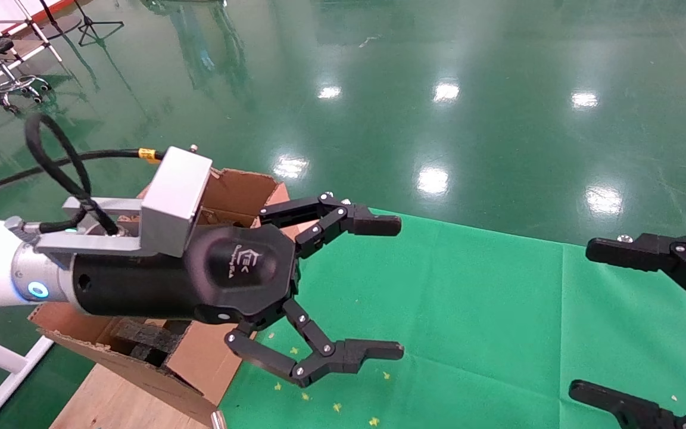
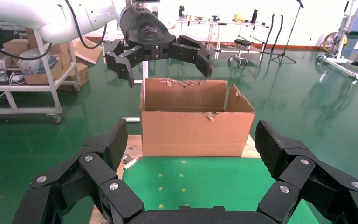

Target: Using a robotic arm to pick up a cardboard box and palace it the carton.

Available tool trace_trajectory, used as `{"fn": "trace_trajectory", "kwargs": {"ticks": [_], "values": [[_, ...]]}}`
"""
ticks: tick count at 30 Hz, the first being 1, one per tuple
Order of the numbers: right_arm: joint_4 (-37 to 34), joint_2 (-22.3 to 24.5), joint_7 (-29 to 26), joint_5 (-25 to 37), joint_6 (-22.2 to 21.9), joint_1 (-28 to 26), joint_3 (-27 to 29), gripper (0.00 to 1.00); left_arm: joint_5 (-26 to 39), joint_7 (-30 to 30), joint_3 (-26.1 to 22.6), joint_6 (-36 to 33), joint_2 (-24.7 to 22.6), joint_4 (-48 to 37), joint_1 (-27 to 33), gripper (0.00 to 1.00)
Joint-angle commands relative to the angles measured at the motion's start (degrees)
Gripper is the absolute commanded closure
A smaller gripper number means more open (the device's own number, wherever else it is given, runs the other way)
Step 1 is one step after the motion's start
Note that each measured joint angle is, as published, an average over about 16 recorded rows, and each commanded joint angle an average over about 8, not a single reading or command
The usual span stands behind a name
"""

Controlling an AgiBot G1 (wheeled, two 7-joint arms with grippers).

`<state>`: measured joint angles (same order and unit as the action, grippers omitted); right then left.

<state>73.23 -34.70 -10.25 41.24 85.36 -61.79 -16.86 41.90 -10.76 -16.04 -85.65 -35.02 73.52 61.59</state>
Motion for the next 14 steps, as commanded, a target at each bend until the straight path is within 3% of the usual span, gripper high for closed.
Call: {"fn": "trace_trajectory", "kwargs": {"ticks": [1,14], "values": [[0.0,0.0,0.0,0.0,0.0,0.0,0.0,0.00,0.0,0.0,0.0,0.0,0.0,0.0,0.0,0.00],[0.0,0.0,0.0,0.0,0.0,0.0,0.0,0.00,0.0,0.0,0.0,0.0,0.0,0.0,0.0,0.00]]}}
